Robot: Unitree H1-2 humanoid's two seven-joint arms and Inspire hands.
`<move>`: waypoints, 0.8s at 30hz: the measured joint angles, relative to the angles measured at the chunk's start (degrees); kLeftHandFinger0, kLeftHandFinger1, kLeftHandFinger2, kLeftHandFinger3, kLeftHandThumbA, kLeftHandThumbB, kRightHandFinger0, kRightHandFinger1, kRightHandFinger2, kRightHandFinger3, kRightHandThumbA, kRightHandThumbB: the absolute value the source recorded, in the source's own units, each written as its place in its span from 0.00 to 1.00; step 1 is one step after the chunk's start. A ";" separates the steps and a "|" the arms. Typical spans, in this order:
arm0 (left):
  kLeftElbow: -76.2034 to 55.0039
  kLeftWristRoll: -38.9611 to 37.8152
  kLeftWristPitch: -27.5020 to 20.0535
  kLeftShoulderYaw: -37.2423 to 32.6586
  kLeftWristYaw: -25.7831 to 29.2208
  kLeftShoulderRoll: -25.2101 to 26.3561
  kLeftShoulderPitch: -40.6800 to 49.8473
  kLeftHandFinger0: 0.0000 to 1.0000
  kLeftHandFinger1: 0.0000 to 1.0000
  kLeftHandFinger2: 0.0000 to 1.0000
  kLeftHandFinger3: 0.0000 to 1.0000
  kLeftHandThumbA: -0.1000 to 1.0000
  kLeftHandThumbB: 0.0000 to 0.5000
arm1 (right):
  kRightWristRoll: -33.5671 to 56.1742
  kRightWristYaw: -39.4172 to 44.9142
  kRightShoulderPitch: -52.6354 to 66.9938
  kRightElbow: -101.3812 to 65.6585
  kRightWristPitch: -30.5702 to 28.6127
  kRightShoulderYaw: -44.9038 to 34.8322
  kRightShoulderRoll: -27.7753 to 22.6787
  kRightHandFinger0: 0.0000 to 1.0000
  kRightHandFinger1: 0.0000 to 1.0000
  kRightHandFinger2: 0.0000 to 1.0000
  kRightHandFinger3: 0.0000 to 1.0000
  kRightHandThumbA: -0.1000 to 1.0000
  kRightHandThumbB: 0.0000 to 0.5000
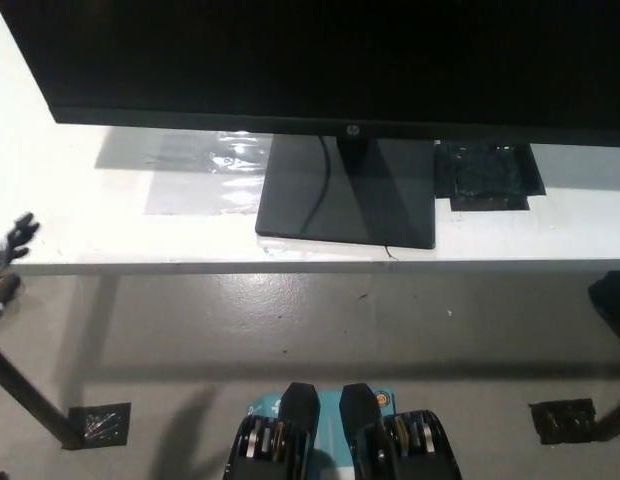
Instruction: The monitor is placed at the center of the table and the robot uses both its hand to grab the left and right sides of the monitor to tilt the angle of the monitor downwards
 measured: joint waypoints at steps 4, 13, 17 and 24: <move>-7.56 -1.04 0.19 -0.38 0.00 -3.05 4.28 1.00 1.00 1.00 1.00 1.00 0.87 | 1.96 -0.09 4.10 -9.25 0.03 0.48 3.29 1.00 1.00 1.00 1.00 0.99 1.00; -20.15 -4.08 0.08 -5.58 -0.50 -10.58 8.94 1.00 1.00 1.00 1.00 1.00 0.75 | -5.07 -2.65 6.44 -21.14 -3.76 4.46 23.47 1.00 1.00 1.00 1.00 1.00 0.86; -14.09 -4.07 -1.12 -6.70 -0.47 -14.43 8.10 1.00 1.00 1.00 1.00 1.00 0.62 | -10.27 -3.84 3.77 -13.82 -6.54 4.90 29.26 1.00 1.00 1.00 1.00 1.00 0.88; 0.70 -2.11 -3.98 -6.75 -0.37 -18.33 5.38 1.00 1.00 1.00 1.00 0.99 0.62 | -16.51 -7.02 -0.26 -0.30 -8.09 4.92 31.76 1.00 1.00 1.00 1.00 0.93 0.78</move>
